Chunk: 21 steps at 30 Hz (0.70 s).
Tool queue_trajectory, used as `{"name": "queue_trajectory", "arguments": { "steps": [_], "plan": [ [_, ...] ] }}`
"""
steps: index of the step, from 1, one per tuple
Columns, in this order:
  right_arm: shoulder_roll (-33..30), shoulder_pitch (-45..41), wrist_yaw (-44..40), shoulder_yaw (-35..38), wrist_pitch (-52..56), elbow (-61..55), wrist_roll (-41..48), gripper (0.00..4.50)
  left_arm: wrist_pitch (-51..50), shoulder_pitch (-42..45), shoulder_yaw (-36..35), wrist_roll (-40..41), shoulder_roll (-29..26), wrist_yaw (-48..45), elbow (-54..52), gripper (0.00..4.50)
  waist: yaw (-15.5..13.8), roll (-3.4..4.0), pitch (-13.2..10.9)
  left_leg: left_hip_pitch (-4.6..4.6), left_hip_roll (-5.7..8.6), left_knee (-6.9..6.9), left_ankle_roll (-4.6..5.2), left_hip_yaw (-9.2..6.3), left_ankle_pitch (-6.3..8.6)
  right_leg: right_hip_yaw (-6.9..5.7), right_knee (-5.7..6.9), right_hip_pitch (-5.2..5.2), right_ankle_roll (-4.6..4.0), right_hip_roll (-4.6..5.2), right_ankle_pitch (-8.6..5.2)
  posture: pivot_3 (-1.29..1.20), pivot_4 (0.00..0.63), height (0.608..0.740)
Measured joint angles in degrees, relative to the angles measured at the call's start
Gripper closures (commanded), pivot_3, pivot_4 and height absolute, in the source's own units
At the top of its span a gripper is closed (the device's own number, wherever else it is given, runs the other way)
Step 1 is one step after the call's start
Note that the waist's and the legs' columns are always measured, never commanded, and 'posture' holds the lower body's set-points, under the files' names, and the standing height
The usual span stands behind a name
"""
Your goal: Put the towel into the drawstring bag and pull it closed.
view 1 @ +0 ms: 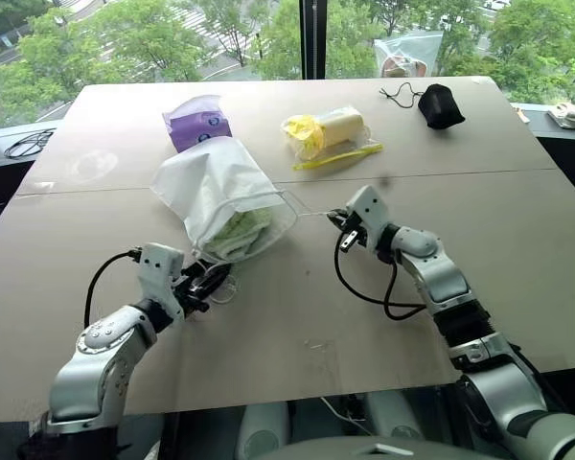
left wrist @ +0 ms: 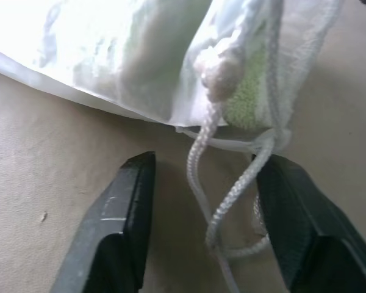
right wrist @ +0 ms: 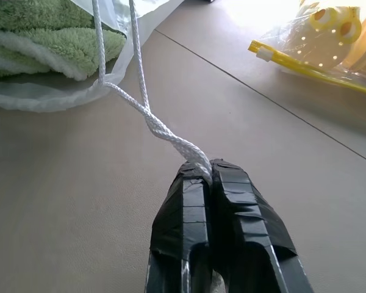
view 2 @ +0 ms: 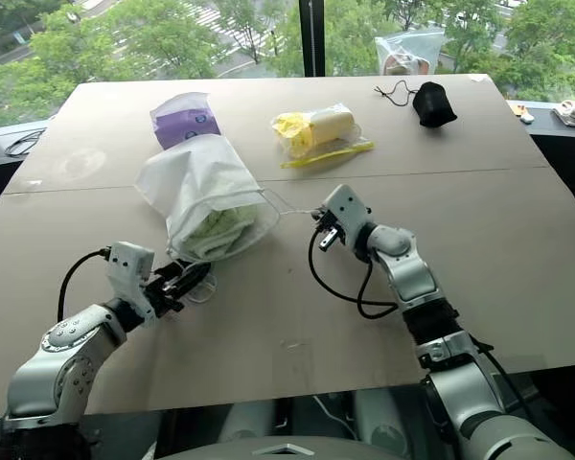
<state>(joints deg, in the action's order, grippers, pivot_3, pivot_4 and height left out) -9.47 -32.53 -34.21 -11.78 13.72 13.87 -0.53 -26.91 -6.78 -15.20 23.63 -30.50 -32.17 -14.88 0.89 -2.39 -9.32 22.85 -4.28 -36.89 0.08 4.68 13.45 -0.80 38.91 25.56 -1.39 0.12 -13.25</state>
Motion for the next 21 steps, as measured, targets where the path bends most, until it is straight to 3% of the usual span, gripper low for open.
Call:
{"name": "queue_trajectory", "arguments": {
  "steps": [2, 9, 17, 21],
  "plan": [
    [-0.09, 0.0, 0.87, 0.17, 0.28, -0.57, 0.02, 4.5, 3.66, -0.69, 0.46, -2.33, 0.19, 0.11, 1.16, 4.45, 0.01, 0.04, 0.03, -0.01, -0.01, 0.0, 0.0, 0.02, 0.0, 0.01, -0.01, 0.0, 0.04, 0.01, -0.02, 0.0, 0.15, 0.74],
    [0.75, -2.79, 4.7, 5.22, -1.47, -0.57, 2.76, 4.5, 17.09, 0.95, -0.05, -10.97, 1.74, 6.48, 6.81, 4.45, 0.04, 0.01, -0.05, 0.0, 0.0, -0.03, 0.01, 0.03, 0.0, 0.01, 0.05, 0.05, 0.05, -0.1, -0.01, 0.0, 0.15, 0.74],
    [-6.02, -30.14, 8.38, 14.4, -2.41, -4.9, 7.63, 4.5, 20.61, 39.2, -6.31, -17.34, -14.51, 14.76, 11.46, 4.45, -0.18, 0.01, -0.26, 0.86, 0.09, -0.36, -0.02, -0.37, -0.01, -0.79, -0.27, 0.22, -0.22, -0.09, 0.19, 0.0, 0.15, 0.74],
    [-10.4, -34.12, 8.95, 15.56, -2.98, -4.03, 6.81, 4.5, 23.05, 42.72, -4.13, -20.42, -17.9, 14.15, 15.91, 4.45, -0.02, 0.24, -0.06, 0.85, 0.06, -0.24, -0.12, -0.19, -0.06, -0.5, -0.53, 0.2, 0.09, 0.22, 0.02, 0.0, 0.15, 0.74]
  ]
}}
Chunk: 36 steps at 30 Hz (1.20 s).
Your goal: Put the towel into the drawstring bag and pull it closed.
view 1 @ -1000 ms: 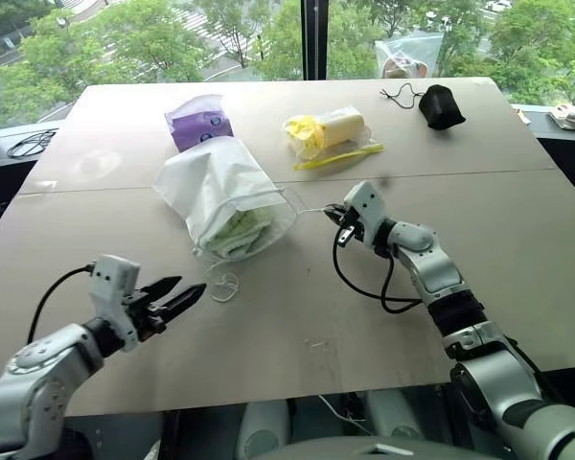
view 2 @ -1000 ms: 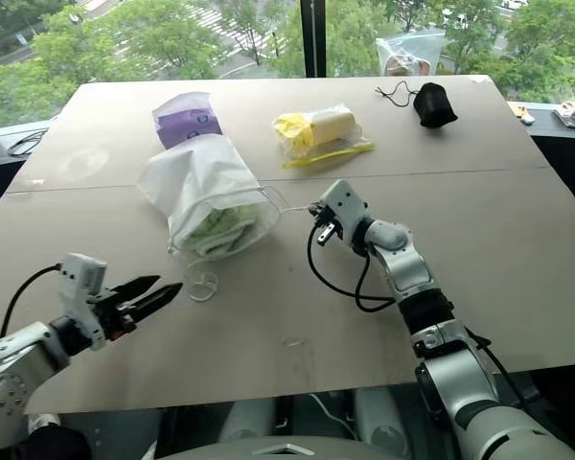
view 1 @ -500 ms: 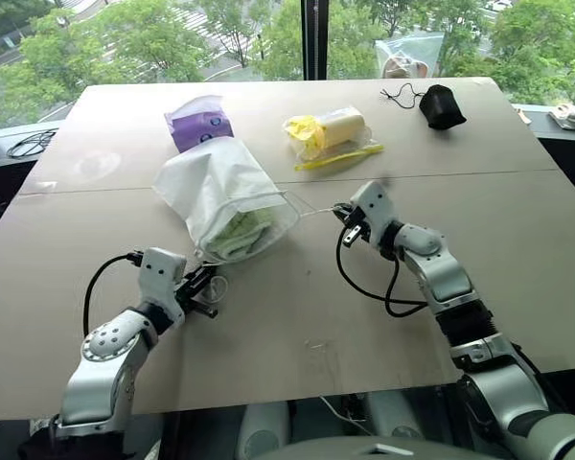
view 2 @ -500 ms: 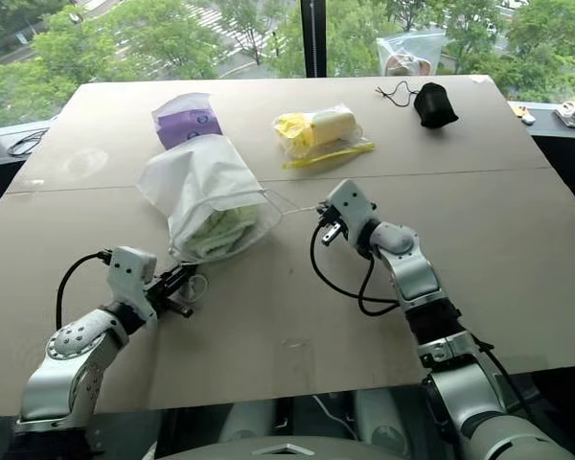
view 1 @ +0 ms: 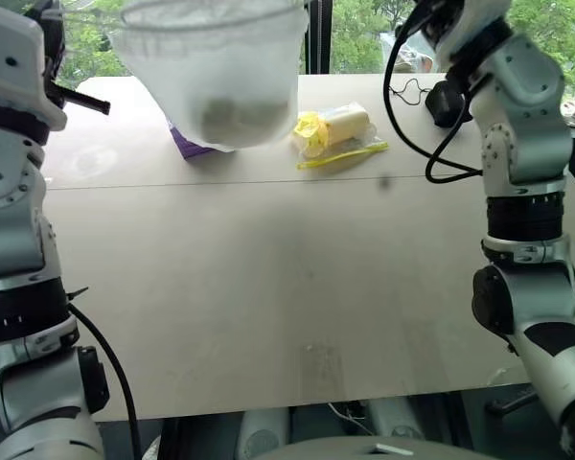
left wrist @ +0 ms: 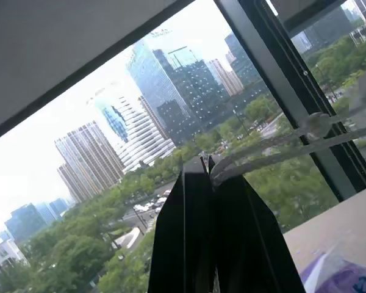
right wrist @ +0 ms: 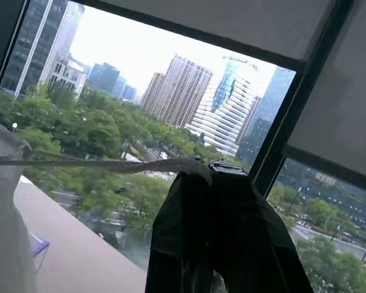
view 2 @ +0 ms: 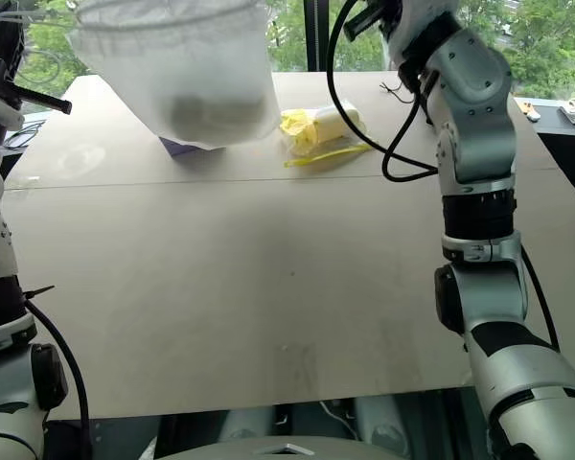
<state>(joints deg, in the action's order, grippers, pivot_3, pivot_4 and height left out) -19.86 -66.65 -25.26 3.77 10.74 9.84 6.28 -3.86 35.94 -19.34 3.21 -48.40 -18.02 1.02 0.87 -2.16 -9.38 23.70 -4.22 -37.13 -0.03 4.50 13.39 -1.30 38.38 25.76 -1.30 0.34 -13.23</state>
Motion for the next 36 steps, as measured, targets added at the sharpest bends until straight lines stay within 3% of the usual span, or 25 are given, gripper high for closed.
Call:
{"name": "queue_trajectory", "arguments": {
  "steps": [6, 11, 15, 18, 21, 24, 27, 31, 32, 33, 36],
  "plan": [
    [-9.4, 0.19, 6.53, 1.5, 2.42, 2.12, -4.81, 4.5, -0.73, -0.76, 0.9, -1.83, -0.28, 0.66, 13.77, 4.45, -0.13, 0.01, -0.11, 0.53, -0.05, 0.03, -0.02, 0.55, -0.01, -0.25, 0.05, 0.54, -0.01, 0.21, 0.0, 0.0, 0.15, 0.74],
    [-20.57, 7.97, 11.81, 6.16, 2.51, 1.85, -6.81, 4.5, -0.74, -1.56, -2.63, 1.24, -0.04, 3.76, 18.88, 4.45, -0.37, -0.01, -0.12, 0.51, 0.0, -0.11, 0.01, 0.59, 0.0, -0.32, 0.17, 0.49, 0.01, 0.33, -0.01, 0.0, 0.15, 0.74],
    [-21.6, 10.45, 9.77, 9.84, 3.15, -2.53, -2.04, 4.5, 3.61, 2.31, -2.47, 3.61, 0.86, 1.79, 20.41, 4.45, -0.09, -0.02, -0.13, 0.27, 0.02, -0.18, 0.16, 0.56, 0.08, -0.3, 0.45, 0.38, 0.01, 0.23, -0.01, 0.0, 0.15, 0.74],
    [-23.45, 18.57, 0.9, 12.87, 9.17, -12.87, 7.08, 4.5, 4.12, 2.61, -2.6, 7.62, 1.14, -4.39, 19.71, 4.45, 0.05, -0.01, -0.09, -0.2, -0.02, -0.13, 0.22, 0.51, 0.12, -0.3, 0.48, -0.12, 0.0, 0.13, -0.03, 0.0, 0.15, 0.74],
    [-23.82, 33.89, -7.03, 11.78, 18.79, -27.35, 17.92, 4.5, 2.87, -5.91, 1.49, 11.51, 3.06, -13.97, 11.2, 4.45, 0.09, 0.08, 0.04, -0.42, -0.11, -0.12, 0.21, 0.51, 0.11, -0.21, 0.5, -0.33, 0.01, 0.17, -0.04, 0.0, 0.15, 0.74],
    [-19.9, 48.98, -8.2, 4.49, 26.16, -38.32, 23.62, 4.5, -0.07, -17.11, 8.94, 13.94, 9.25, -20.04, 3.82, 4.45, 0.14, 0.1, 0.0, -0.43, -0.11, -0.19, 0.24, 0.42, 0.13, -0.05, 0.56, -0.3, 0.18, 0.19, -0.13, 0.0, 0.15, 0.74],
    [-23.23, 57.9, -10.81, -6.98, 24.18, -41.42, 17.78, 4.5, -3.92, -22.77, 14.97, 15.24, 13.63, -23.44, 1.9, 4.45, -0.01, 0.09, -0.01, -0.09, -0.05, -0.53, 0.29, 0.35, 0.12, -0.29, 0.55, -0.1, 0.29, 0.12, -0.17, 0.0, 0.15, 0.74],
    [-25.71, 64.47, -13.83, -10.77, 20.37, -40.32, 12.87, 3.13, -10.31, -27.48, 15.73, 19.68, 11.87, -29.93, -0.52, 4.5, 0.02, 0.04, -0.01, -0.12, -0.05, -0.75, 0.29, 0.06, 0.12, -0.32, 0.67, -0.14, 0.23, -0.24, -0.14, 0.0, 0.15, 0.74],
    [-27.98, 67.41, -15.41, -9.34, 18.62, -40.03, 12.1, 2.53, -11.65, -29.25, 14.69, 21.7, 10.17, -32.33, -2.07, 3.92, -0.09, 0.05, -0.01, -0.11, -0.04, -0.75, 0.29, -0.02, 0.12, -0.35, 0.67, -0.14, 0.22, -0.26, -0.14, 0.0, 0.15, 0.74],
    [-28.99, 69.09, -16.2, -8.24, 18.14, -39.91, 12.08, 2.18, -12.13, -30.35, 13.73, 22.31, 9.31, -33.27, -2.59, 3.69, -0.11, 0.04, 0.0, -0.13, -0.04, -0.75, 0.29, -0.06, 0.13, -0.38, 0.65, -0.19, 0.22, -0.26, -0.14, 0.0, 0.15, 0.74],
    [-28.71, 78.53, -19.46, 0.56, 17.21, -41.27, 16.27, 0.7, -13.96, -35.56, 7.33, 25.76, 7.4, -34.78, -3.67, 2.28, -0.25, 0.05, 0.0, -0.06, -0.07, -0.69, 0.27, -0.18, 0.13, -0.43, 0.56, -0.18, 0.21, -0.23, -0.16, 0.0, 0.15, 0.74]
  ]
}}
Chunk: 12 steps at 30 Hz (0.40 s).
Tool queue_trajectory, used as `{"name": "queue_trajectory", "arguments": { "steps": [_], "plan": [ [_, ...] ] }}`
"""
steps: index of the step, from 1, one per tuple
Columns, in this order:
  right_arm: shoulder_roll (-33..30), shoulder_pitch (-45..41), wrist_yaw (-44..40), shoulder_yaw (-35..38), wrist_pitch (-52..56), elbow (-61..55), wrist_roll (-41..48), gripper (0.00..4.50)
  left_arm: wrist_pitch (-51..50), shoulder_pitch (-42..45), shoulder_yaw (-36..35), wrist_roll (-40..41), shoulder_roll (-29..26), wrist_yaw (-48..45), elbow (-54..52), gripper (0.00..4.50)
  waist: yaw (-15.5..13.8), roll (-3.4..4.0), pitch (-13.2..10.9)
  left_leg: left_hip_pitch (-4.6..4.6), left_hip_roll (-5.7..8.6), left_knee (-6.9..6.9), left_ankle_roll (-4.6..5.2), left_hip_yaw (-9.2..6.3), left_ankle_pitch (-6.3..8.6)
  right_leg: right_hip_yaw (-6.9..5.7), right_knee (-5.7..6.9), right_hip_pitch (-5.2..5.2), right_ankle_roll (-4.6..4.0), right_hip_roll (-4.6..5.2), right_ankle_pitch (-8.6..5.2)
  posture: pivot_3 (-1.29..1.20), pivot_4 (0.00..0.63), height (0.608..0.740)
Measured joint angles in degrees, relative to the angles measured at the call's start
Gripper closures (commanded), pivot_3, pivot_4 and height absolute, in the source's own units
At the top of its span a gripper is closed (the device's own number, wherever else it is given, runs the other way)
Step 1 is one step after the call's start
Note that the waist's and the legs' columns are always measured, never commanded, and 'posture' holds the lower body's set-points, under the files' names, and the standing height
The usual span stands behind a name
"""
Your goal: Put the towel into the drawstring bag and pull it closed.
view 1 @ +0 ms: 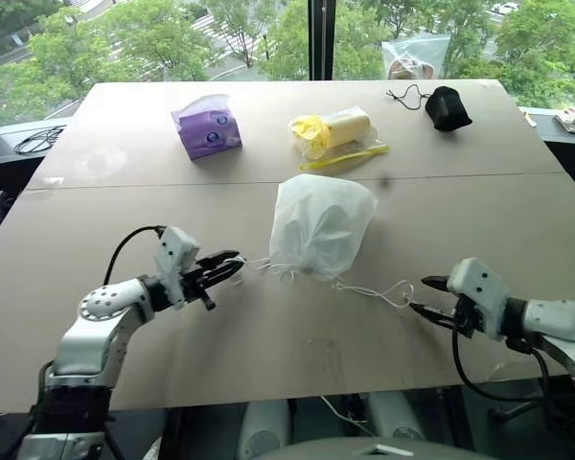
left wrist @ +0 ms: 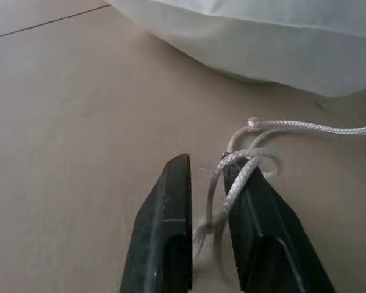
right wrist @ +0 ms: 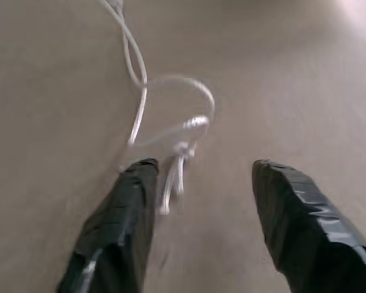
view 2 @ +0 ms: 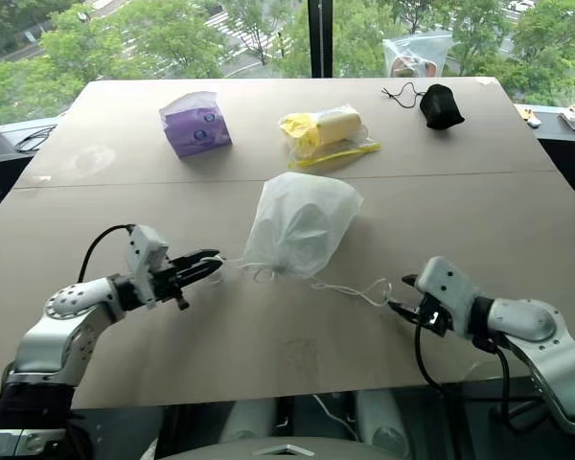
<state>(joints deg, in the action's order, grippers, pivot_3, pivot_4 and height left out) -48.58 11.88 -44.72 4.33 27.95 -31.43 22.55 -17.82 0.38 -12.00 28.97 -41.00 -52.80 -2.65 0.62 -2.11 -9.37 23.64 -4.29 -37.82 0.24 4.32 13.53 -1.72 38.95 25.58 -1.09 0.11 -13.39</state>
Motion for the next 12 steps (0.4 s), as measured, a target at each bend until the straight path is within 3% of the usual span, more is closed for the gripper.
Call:
{"name": "queue_trajectory", "arguments": {
  "steps": [1, 3, 7, 12],
  "plan": [
    [1.1, 3.6, -1.01, 3.64, -0.95, -1.66, 1.99, 0.04, -0.89, -2.14, -2.69, 1.71, 0.04, 0.07, -1.14, 1.61, -0.02, 0.0, 0.0, 0.03, -0.02, 0.02, 0.0, -0.04, 0.0, -0.02, -0.06, 0.0, 0.0, 0.04, 0.0, 0.0, 0.15, 0.74],
    [3.11, 8.09, -2.01, 8.25, -3.28, -4.07, 3.74, 0.0, -2.13, -5.27, -6.57, 4.76, 0.62, 0.26, -3.69, 0.83, 0.0, -0.01, 0.01, 0.02, -0.06, 0.02, -0.01, -0.06, 0.0, -0.04, -0.07, -0.04, 0.01, 0.08, 0.0, 0.0, 0.15, 0.74],
    [5.72, 16.15, -4.28, 14.84, -9.5, -5.39, 3.72, 0.0, -4.66, -11.17, -13.93, 10.06, 2.29, 2.57, -9.76, 0.83, -0.12, -0.06, 0.04, -0.18, -0.09, -0.02, 0.0, -0.11, 0.01, -0.13, -0.08, -0.25, -0.02, 0.26, -0.02, 0.0, 0.15, 0.74],
    [7.9, 15.9, -2.9, 19.44, -10.63, -8.64, 5.7, 0.0, -7.63, -14.31, -16.85, 12.26, 2.28, 4.7, -15.38, 0.83, -0.1, -0.04, 0.02, -1.0, -0.04, 0.04, -0.09, -0.13, 0.07, -0.14, -0.1, -0.9, -0.27, 0.37, -0.17, 0.0, 0.15, 0.74]
  ]
}}
